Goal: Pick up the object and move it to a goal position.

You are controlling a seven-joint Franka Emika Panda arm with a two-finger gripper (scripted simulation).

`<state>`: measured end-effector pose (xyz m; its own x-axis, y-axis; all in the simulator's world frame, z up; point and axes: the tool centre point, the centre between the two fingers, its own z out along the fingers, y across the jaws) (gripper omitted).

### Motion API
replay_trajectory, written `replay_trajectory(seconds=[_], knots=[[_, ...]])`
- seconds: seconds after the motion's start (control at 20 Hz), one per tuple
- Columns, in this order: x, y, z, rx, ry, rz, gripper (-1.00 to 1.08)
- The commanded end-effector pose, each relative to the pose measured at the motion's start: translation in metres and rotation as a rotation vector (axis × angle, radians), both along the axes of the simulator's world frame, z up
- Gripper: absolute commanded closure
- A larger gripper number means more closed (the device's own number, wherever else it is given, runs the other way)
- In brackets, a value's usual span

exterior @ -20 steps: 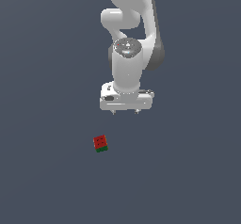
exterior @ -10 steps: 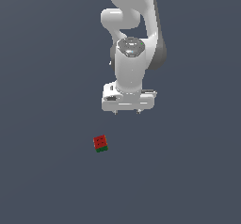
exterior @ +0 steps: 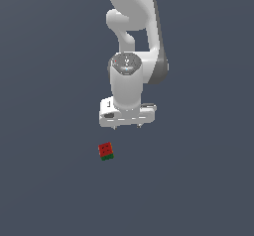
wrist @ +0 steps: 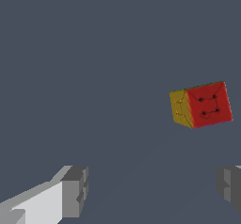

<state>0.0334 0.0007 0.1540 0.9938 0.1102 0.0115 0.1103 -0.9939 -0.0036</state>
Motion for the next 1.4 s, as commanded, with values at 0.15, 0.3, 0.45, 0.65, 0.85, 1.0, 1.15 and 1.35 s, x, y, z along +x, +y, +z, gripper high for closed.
replay_trajectory(seconds=[0.15,0.3,0.45,0.65,0.85,1.0,1.15,1.35], knots=[[0.024,-0.032,-0.023,-0.003,0.004,0.062,-0.92],[0.036,-0.050,-0.037,-0.004,0.006,0.097,-0.92],[0.044,-0.066,-0.048,-0.005,0.007,0.126,-0.92],[0.051,-0.082,-0.061,-0.005,0.009,0.154,-0.92],[0.055,-0.092,-0.068,-0.006,0.010,0.171,-0.92],[0.057,-0.095,-0.071,-0.006,0.011,0.176,-0.92],[0.056,-0.094,-0.071,-0.006,0.011,0.173,-0.92],[0.056,-0.094,-0.081,-0.006,0.011,0.174,-0.92]])
